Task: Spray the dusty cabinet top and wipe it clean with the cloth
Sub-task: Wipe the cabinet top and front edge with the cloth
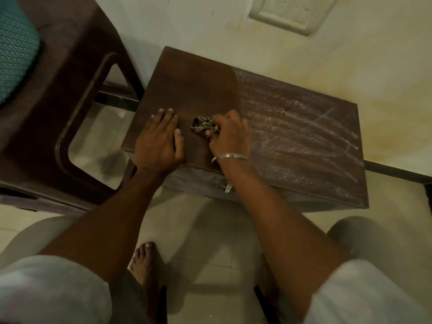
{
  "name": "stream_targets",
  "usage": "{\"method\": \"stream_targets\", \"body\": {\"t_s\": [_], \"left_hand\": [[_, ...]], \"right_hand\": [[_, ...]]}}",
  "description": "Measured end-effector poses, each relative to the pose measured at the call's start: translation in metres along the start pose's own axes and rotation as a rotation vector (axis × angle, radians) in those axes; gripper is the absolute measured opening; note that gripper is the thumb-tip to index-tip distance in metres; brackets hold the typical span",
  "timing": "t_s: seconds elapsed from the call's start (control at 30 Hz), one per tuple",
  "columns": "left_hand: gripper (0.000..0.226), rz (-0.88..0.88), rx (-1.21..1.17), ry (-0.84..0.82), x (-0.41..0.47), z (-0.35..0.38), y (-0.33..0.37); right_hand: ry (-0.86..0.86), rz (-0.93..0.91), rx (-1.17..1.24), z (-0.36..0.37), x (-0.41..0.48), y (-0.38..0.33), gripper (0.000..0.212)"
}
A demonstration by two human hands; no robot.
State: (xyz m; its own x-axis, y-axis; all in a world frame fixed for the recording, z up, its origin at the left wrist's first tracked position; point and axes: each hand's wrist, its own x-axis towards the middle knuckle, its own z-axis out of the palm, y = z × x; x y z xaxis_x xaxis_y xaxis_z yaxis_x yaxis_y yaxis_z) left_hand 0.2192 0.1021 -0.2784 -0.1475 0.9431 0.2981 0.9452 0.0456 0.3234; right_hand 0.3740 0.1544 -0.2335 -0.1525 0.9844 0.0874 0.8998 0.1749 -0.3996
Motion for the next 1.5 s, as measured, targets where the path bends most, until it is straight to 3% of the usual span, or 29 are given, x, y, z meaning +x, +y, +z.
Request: {"method": "stream_targets", "body": {"t_s": [0.2,0.37,0.6,0.87,1.03,1.33,1.5], "left_hand": [[0.053,0.157,-0.034,-0.087,-0.004,0.005,0.026],[0.049,0.127,-0.024,-0.088,0.001,0.009,0.036],[0.049,0.145,0.062,-0.157,-0.011,0.006,0.036],[0.05,0.141,0.038,-0.143,0.006,0.006,0.049],[0.052,0.16,0.018,-0.117,0.005,0.008,0.05],[0.055,0.209,-0.009,-0.126,0.009,0.014,0.047],[0.052,0.202,-0.053,-0.074,0.009,0.016,0.046]], "right_hand": [[0.039,-0.042,-0.03,-0.004,-0.044,0.018,0.025],[0.029,0.026,-0.041,-0.006,-0.012,0.02,0.026],[-0.01,-0.061,-0.057,-0.006,-0.085,0.035,0.037],[0.037,0.053,-0.046,-0.014,-0.025,0.042,0.034],[0.028,0.032,-0.065,-0.013,-0.059,0.044,0.04],[0.062,0.042,-0.029,-0.005,0.017,0.043,0.029],[0.047,0.002,-0.04,-0.009,-0.012,0.051,0.03]]}}
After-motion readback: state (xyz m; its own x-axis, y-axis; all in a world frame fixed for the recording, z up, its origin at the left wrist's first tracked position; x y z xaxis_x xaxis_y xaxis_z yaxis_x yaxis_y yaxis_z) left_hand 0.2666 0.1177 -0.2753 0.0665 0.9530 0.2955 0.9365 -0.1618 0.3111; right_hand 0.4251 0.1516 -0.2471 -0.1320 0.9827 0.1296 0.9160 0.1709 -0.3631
